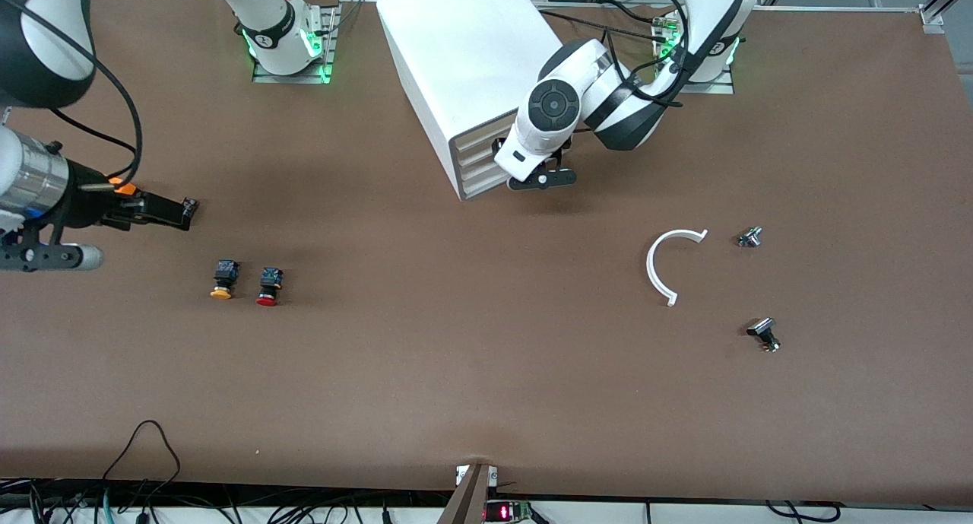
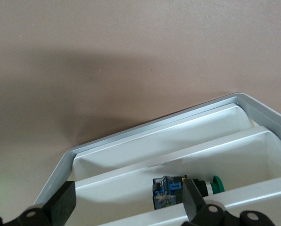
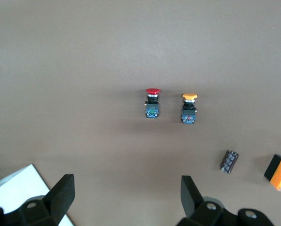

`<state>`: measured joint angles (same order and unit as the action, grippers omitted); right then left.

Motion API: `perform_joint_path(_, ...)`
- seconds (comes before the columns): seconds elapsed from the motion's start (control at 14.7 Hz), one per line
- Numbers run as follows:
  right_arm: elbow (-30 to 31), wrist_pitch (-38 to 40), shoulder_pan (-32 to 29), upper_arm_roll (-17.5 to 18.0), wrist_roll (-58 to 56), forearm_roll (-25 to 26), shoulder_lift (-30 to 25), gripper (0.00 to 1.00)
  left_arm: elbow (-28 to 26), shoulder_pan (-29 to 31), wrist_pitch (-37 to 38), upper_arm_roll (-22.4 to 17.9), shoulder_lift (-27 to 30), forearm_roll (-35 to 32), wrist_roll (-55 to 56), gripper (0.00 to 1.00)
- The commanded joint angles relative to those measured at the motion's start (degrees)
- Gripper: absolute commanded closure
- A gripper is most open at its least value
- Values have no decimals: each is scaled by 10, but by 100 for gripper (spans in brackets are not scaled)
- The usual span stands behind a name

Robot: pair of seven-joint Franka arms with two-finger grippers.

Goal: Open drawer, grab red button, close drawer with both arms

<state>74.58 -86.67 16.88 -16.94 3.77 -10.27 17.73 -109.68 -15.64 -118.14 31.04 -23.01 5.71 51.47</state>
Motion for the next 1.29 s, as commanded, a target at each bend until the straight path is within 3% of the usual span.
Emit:
perform_joint_path(0.0, -5, 14, 9, 6, 66, 8, -23, 0, 44, 28, 58, -6, 18, -10, -6, 0)
perform_joint_path(0.27, 19, 17, 12, 22, 76, 44, -49, 0, 157, 97, 194, -5, 19, -89, -46, 0)
perform_joint_path(0.48, 28, 18, -92, 146, 72, 100, -71, 0, 230, 143, 277, -5, 19, -112, -120, 0)
perform_joint_path(0.61, 64, 5, -119, 176, 73, 111, -100, 0, 281, 170, 324, -11, 20, -112, -213, 0)
perform_joint_path(0.88, 147, -34, -126, 180, 73, 112, -160, 0, 287, 172, 330, -128, 73, -104, -442, 0)
perform_joint_path(0.95, 159, -40, -138, 196, 73, 112, -172, 0, 286, 168, 327, -159, 85, -102, -484, 0)
perform_joint_path(1.09, 173, -35, -163, 223, 77, 113, -187, 0, 273, 166, 326, -205, 115, -70, -542, 0)
perform_joint_path(1.22, 193, -35, -167, 227, 77, 113, -207, 0, 258, 135, 323, -258, 145, -47, -577, 0)
